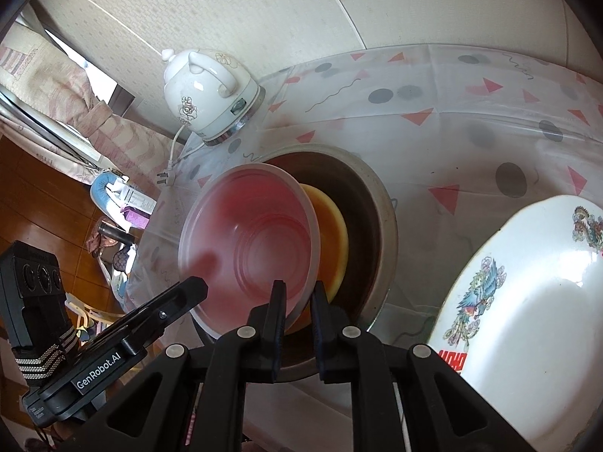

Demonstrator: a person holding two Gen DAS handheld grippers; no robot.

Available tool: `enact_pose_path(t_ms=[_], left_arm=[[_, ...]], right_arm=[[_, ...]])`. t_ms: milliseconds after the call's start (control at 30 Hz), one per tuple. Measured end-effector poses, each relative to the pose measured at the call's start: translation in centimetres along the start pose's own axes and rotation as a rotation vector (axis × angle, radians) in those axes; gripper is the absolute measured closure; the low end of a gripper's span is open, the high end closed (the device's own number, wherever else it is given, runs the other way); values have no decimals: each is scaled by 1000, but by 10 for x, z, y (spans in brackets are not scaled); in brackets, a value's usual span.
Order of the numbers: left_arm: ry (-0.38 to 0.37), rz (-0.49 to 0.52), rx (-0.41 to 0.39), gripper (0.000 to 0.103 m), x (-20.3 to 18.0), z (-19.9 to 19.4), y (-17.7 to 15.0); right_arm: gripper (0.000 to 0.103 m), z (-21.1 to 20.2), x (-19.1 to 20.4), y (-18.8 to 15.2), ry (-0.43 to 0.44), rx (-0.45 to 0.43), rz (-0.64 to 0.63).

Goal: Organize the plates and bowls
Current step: 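Lower the red bowl into the yellow bowl and open the right gripper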

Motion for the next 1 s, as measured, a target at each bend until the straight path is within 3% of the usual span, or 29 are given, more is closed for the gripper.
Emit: enact_pose_path(t_ms=[433,667,1000], left_arm=[[23,8,11,88,3,7,0],[58,36,1,88,3,8,0],[67,68,-7,88,1,11,-1]], right_arm=[[85,-6,-5,1,-44,-28,-13],[89,0,3,1,-71,-17,-83],[89,-1,-1,-3,-70,-8,-59]])
Point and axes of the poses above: each gripper's, at about its wrist camera, not at the fingertips, and z roughly the way its jaws point, x to its left, y to its top, the point moved 7 cm from there along z, roughly the way its jaws point, and after that the axes turned 11 degrees about y, right-handed, at the moved point
